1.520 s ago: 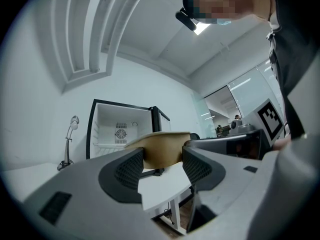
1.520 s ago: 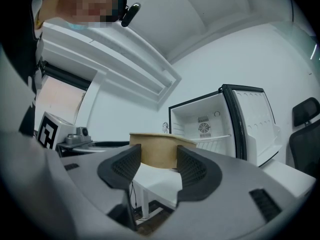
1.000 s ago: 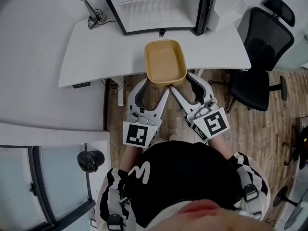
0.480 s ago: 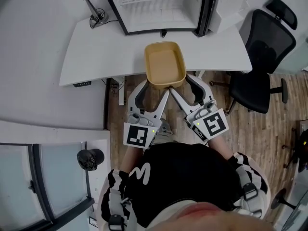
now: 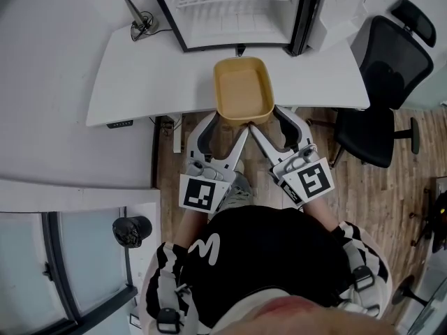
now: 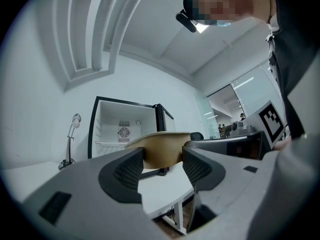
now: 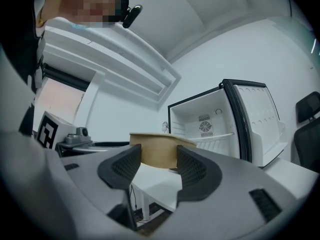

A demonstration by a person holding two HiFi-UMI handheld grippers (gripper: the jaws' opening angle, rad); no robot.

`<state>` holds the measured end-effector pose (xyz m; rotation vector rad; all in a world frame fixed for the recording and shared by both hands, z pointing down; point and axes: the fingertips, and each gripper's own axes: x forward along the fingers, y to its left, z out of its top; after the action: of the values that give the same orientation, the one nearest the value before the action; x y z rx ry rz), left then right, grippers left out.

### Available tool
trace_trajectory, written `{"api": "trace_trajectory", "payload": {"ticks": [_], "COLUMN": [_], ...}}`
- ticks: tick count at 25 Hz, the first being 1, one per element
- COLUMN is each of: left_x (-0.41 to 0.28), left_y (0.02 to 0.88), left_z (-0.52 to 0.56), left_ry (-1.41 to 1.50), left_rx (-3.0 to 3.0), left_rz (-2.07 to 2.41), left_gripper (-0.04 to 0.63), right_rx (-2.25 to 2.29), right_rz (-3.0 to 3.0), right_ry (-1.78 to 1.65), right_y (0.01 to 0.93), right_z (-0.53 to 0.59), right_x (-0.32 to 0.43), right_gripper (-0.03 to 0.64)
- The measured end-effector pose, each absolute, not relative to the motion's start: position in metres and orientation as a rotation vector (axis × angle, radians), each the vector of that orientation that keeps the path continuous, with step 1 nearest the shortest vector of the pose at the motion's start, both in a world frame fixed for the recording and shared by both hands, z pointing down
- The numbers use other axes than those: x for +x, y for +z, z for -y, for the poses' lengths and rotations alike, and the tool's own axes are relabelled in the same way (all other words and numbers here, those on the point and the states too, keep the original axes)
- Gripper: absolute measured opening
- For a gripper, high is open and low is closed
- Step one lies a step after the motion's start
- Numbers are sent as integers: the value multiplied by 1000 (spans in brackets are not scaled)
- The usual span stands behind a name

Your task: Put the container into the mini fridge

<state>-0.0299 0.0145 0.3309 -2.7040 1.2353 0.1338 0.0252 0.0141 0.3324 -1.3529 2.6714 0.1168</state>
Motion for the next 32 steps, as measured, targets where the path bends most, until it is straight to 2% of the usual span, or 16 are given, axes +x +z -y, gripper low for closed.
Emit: {"api": "trace_trajectory", "payload": {"ticks": [32], "left_x": [-23], "left_y": [323], "left_z": [89], "left_ry": [137], "left_rx": [-2728], "left_rz": [-1167], "left_gripper": [249], "right_rx": [-1410], "right_rz": [-2642], "right_ry": [140], "right_y": [325], "right_z": [87], "right_x": [32], "right_gripper": [233]}}
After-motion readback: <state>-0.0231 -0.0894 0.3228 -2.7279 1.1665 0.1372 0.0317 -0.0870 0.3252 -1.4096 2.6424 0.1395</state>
